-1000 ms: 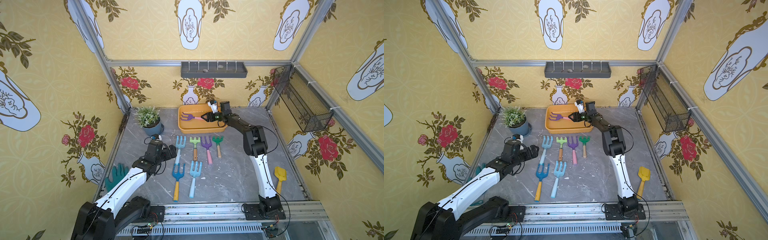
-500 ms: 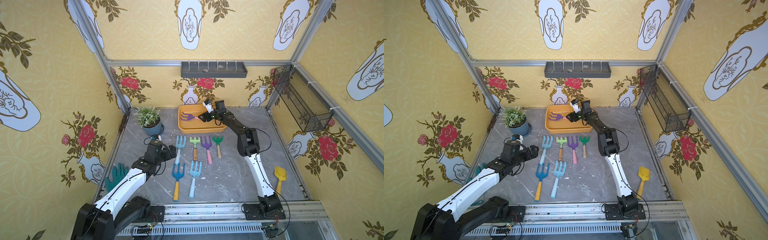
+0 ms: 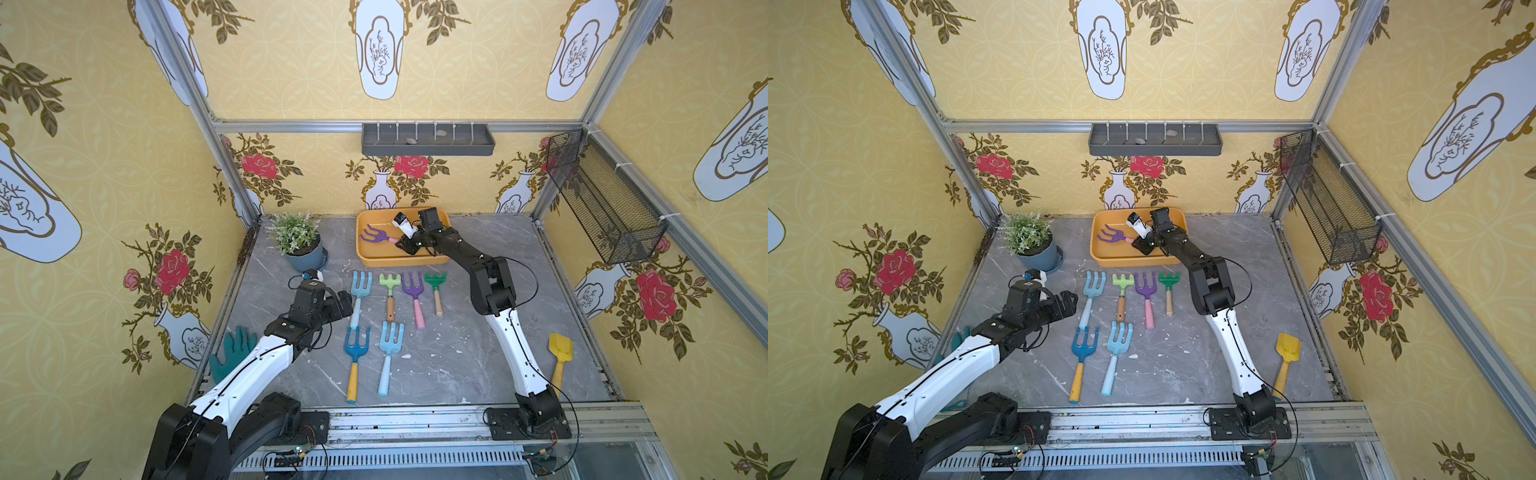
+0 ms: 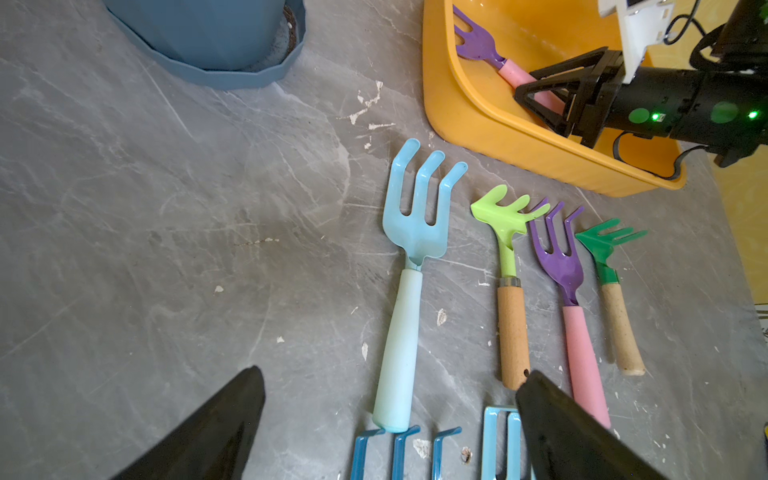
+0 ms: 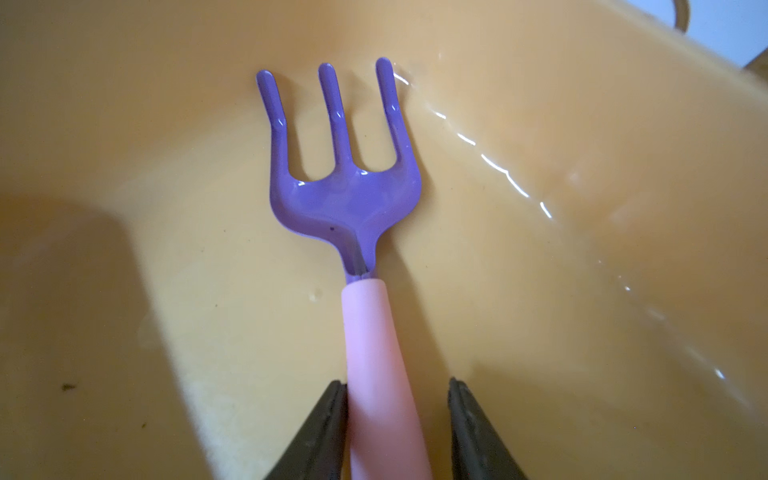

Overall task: Take the hand rake out of the storage box
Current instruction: Pick up the rake from the storage box.

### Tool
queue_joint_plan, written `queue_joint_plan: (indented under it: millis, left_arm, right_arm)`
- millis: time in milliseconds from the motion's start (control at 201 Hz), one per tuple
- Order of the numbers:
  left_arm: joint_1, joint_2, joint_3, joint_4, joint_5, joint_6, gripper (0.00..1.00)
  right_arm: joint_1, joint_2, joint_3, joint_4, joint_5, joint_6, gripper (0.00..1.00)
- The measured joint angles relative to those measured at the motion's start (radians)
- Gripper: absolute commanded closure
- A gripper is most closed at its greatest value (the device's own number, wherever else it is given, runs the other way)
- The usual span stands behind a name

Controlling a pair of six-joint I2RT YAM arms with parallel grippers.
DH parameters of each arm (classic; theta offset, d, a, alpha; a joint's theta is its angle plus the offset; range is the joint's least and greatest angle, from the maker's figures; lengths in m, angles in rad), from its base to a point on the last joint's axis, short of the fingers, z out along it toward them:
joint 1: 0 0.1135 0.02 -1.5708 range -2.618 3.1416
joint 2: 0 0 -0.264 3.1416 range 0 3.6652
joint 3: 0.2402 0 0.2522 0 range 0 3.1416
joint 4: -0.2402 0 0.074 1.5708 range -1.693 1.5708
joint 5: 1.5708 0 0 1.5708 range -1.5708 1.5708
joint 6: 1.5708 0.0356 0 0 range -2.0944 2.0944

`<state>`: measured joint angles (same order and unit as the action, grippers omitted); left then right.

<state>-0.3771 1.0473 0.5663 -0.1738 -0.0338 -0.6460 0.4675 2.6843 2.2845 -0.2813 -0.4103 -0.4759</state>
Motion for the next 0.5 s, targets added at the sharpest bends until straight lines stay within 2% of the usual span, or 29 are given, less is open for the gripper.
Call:
queue_joint_plan:
  millis: [264,503]
  left_arm:
    - [0.002,-0.003,0.000,-0.001,-0.010,0.001,0.00]
    - [0.004,0.004,0.000,-0.008,-0.011,0.002,0.00]
  right_arm:
    - [-0.004,-0.006,-0.014,0.007,0.000,-0.035,0.90]
    - [-0.008,-0.072,-0.084,-0.011,0.027,-0.045,0.99]
